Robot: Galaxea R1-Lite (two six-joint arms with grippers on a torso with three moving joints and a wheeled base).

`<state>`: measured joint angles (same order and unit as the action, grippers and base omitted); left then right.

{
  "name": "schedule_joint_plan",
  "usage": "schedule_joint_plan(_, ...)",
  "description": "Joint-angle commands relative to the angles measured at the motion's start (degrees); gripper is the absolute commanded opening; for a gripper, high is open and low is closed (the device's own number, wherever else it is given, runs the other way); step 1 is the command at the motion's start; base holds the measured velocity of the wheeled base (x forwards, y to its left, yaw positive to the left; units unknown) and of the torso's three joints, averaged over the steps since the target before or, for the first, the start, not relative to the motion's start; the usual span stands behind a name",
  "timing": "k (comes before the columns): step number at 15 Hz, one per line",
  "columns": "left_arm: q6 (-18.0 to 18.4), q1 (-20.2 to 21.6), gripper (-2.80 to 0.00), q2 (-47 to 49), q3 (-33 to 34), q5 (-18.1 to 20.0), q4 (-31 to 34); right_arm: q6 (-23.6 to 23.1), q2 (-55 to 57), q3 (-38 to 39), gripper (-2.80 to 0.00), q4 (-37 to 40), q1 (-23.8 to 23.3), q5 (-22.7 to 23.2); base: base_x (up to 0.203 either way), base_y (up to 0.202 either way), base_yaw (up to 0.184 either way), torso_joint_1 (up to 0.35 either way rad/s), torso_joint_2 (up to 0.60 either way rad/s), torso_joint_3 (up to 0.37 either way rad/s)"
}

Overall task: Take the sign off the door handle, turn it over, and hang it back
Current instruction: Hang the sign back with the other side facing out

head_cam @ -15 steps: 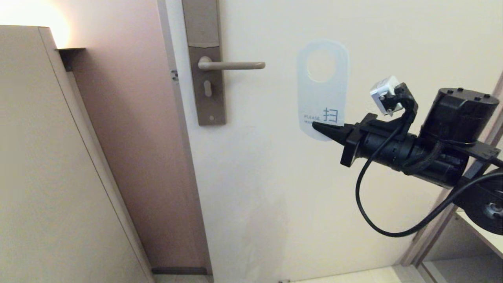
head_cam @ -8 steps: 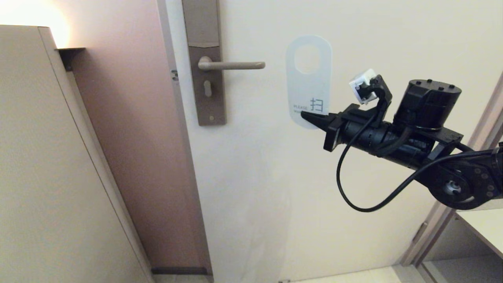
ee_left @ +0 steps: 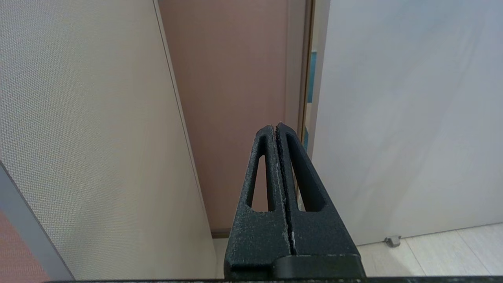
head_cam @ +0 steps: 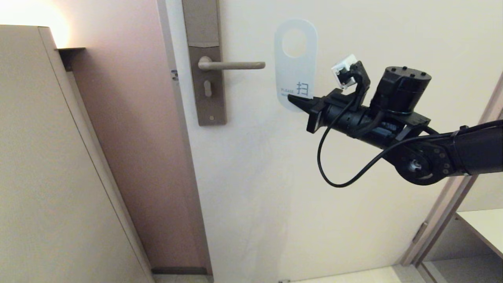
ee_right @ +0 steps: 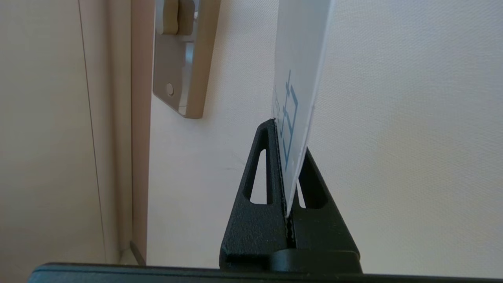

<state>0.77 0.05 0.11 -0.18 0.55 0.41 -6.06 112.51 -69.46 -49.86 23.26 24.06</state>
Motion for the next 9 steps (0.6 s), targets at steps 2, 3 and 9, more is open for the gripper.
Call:
schedule_joint_plan(2,0.0,0.0,-2.8,0.0,0.1,0.0,0.0,-0.1,3.8,-2.9,-2.8,-0.4,0.5,0.2,0.0,0.0,0.0,0.0,0.0,0.0)
schedule_joint_plan(3,0.0,0.0,-2.8,0.0,0.1,0.0,0.0,-0.2,4.8,-4.0,-2.8,-0.4,0.6,0.1,0.0,0.0,0.0,0.0,0.0,0.0)
schedule_joint_plan(9,0.0,0.0,-2.8,0.0,0.1,0.0,0.0,-1.0,8.0,-6.5,-2.8,-0.6,0.6,0.0,0.0,0.0,0.0,0.0,0.0,0.0)
